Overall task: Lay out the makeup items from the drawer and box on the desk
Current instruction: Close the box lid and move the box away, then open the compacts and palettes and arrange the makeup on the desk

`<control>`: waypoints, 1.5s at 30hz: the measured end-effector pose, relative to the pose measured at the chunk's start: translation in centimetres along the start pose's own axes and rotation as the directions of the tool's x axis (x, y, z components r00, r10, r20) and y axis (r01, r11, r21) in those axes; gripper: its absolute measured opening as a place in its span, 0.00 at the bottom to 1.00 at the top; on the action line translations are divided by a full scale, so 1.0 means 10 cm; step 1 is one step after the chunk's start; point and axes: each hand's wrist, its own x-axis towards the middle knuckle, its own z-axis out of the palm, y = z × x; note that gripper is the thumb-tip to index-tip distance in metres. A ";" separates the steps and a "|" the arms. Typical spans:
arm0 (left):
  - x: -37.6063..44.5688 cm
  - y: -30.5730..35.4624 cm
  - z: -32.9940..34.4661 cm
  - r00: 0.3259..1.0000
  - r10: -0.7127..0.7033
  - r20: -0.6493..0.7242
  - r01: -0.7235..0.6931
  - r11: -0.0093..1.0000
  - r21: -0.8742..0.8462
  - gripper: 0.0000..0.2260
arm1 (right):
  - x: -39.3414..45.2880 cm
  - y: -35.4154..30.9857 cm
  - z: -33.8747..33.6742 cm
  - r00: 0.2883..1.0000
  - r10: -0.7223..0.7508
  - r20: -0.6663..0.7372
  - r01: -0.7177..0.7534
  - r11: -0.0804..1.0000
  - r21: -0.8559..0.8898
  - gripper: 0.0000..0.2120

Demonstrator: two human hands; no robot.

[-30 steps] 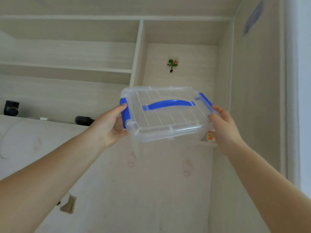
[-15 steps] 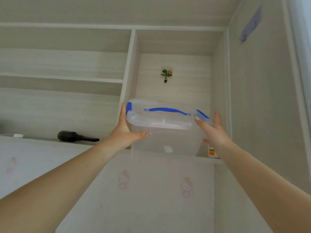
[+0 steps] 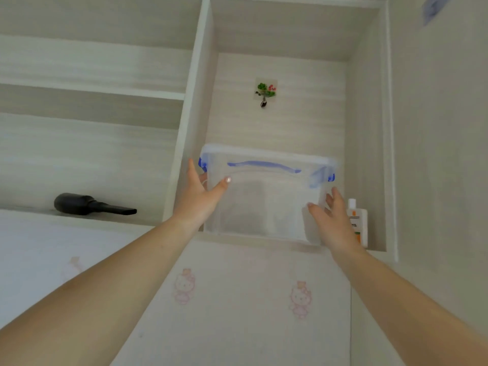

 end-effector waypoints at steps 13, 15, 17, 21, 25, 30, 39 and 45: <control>0.05 -0.55 0.04 0.976 0.144 0.162 -0.178 0.960 0.218 0.35 | 0.17 0.28 0.23 0.995 -0.003 0.100 0.035 0.946 -0.321 0.20; 0.08 -0.57 0.03 0.973 0.142 0.180 -0.182 0.956 0.231 0.36 | 0.17 0.28 0.24 0.995 -0.003 0.099 0.038 0.935 -0.353 0.22; 0.08 -0.59 0.04 0.973 0.135 0.186 -0.178 0.954 0.240 0.36 | 0.17 0.29 0.25 0.995 -0.004 0.104 0.042 0.931 -0.362 0.23; 0.06 -0.59 0.06 0.985 0.122 0.121 -0.147 0.963 0.226 0.35 | 0.19 0.31 0.29 0.996 -0.009 0.087 0.040 0.931 -0.362 0.23; -0.13 -0.46 0.02 0.987 0.158 0.035 -0.162 0.974 0.160 0.34 | 0.01 0.35 0.33 0.985 -0.133 -0.106 0.101 0.960 -0.260 0.32; -0.64 -0.44 -0.19 0.990 0.133 0.038 -0.135 0.990 0.042 0.26 | -0.67 0.34 0.47 0.917 -0.392 -0.073 0.384 0.918 -0.101 0.24; -2.08 -0.92 -0.73 0.936 -0.256 0.243 0.229 0.964 0.134 0.12 | -1.92 1.00 0.66 0.936 -0.161 0.314 0.182 0.983 -0.037 0.16; -3.04 -1.27 -1.33 0.843 -0.522 0.131 0.464 0.828 0.315 0.10 | -2.76 1.56 0.83 0.831 0.110 0.545 -0.106 0.994 -0.040 0.16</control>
